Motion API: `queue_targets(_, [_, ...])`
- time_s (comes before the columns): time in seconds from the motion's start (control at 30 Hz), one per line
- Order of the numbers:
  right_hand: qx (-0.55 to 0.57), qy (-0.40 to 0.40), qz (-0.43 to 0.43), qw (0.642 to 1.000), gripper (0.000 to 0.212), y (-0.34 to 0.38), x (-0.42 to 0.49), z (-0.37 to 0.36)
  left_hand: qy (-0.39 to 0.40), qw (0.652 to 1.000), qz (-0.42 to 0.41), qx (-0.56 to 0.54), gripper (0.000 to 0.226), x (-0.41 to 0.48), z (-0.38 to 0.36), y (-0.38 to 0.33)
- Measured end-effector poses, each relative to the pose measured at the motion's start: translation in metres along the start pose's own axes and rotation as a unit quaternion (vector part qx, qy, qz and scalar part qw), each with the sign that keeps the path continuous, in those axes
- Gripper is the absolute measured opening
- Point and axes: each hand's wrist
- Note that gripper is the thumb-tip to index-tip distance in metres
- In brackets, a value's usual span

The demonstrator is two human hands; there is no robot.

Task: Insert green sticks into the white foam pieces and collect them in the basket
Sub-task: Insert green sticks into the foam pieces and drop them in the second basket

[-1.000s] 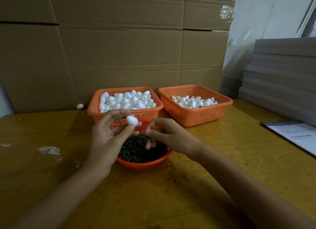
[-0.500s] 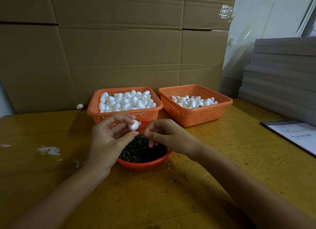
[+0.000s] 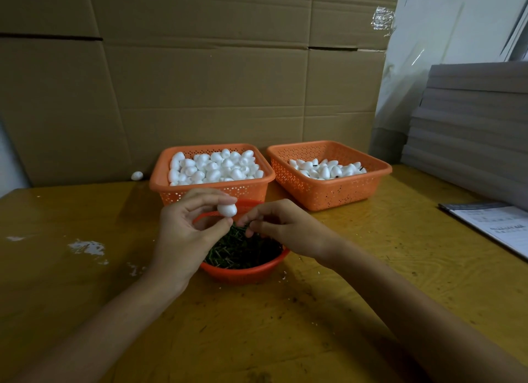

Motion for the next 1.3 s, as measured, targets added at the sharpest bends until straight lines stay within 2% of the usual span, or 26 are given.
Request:
queue_targets(0.37, [0.003,0.006,0.003,1.0,0.027,0.0011,-0.0012,-0.0009,-0.004,1.0,0.018,-0.002,0.036,-0.0005,-0.001,-0.0047])
queue_targets(0.77, [0.11,-0.015,0.025,0.994,0.015,-0.002,0.0021,-0.0016,-0.017,0.998,0.054,-0.024,0.028,0.0003,-0.0004,-0.0042])
queue_targets(0.9, [0.143,-0.028,0.028,0.989,0.019,-0.0016,0.0013,-0.0004,-0.027,0.997,0.061,-0.042,0.034,0.0005,-0.0021,-0.0072])
queue_targets(1.1, [0.156,-0.008,0.03,0.987,0.021,-0.0045,0.0018,0.006,-0.016,0.996,0.063,-0.058,0.035,0.0019,-0.0017,-0.008])
queue_targets(1.3, [0.142,0.007,0.051,0.988,0.01,-0.0048,0.0038,0.0064,-0.025,0.995,0.063,-0.074,0.024,0.0031,-0.0005,-0.0064])
Point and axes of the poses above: each hand's wrist, its own x-axis towards the middle knuckle, its own z-axis out of the back of the hand, y = z × x
